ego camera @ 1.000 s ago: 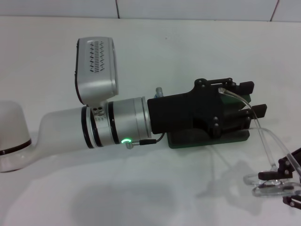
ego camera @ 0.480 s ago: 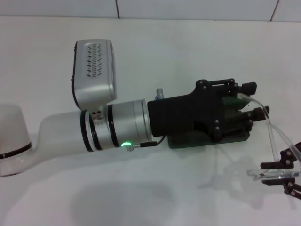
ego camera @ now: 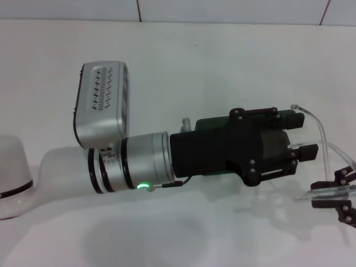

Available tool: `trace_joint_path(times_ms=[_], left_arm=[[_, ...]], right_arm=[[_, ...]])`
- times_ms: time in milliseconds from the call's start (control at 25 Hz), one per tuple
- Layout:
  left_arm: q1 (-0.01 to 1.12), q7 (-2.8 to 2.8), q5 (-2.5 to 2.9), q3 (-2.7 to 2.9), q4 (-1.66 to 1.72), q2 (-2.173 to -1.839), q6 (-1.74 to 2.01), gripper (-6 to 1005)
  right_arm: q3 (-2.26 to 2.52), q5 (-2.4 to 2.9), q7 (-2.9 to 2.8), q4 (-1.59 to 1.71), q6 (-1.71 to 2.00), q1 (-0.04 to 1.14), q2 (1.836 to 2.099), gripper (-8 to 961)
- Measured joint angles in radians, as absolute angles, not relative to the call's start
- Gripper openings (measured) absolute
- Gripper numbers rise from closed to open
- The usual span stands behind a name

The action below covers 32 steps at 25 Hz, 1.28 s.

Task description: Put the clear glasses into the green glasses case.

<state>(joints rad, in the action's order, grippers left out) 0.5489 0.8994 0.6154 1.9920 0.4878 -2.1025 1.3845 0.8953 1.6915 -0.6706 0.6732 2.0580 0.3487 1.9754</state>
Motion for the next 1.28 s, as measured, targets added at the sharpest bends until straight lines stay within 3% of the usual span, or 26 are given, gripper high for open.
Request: trace_joint_path(times_ms=[720,1280], left_arm=[[0.494,0.811,0.481,2.002,0.466,-2.102,1.378,520],[0.55,0.801,0.484,2.053,0.474,-2.106,1.37,520]], right_arm=[[0.896,1.722,-0.737,0.673,2.117,0.346,1.966,118],[0.899,1.737,-0.889,0.677,2.084,0.397,1.96,118]])
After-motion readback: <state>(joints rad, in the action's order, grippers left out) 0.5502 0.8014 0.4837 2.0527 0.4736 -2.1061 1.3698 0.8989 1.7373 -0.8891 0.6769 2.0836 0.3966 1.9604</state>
